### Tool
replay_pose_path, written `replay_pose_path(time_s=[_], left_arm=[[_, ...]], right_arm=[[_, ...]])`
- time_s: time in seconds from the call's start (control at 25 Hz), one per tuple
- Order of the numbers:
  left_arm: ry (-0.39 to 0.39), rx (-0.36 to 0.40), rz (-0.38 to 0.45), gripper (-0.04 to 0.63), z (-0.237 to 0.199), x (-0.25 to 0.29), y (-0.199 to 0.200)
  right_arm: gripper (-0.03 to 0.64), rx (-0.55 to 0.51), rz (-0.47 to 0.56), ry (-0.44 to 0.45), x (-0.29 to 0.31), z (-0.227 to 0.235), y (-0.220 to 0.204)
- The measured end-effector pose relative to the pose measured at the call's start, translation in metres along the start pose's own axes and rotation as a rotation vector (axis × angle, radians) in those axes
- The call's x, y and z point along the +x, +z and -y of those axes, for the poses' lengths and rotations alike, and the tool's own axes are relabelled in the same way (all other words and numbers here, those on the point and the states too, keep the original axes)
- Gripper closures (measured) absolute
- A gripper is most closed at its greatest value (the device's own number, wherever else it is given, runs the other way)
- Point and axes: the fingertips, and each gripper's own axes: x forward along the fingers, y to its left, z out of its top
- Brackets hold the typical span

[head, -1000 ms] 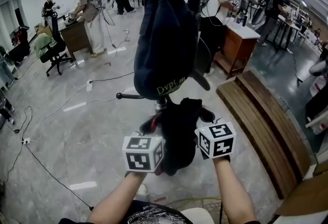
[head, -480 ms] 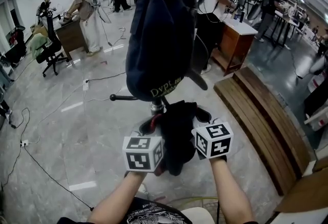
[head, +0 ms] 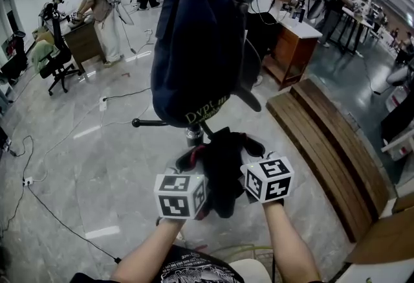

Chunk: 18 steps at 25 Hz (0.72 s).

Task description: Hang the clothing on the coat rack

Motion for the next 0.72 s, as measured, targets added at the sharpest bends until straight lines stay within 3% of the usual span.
replay_pose_path(time_s=[0.72], left_arm=[[-0.003,0.042,-0.028,0.574,0.011,-0.002,-0.025]], right_arm=[[0.6,0.036,-0.013,-0.011,-0.009,-0.008,-0.029]])
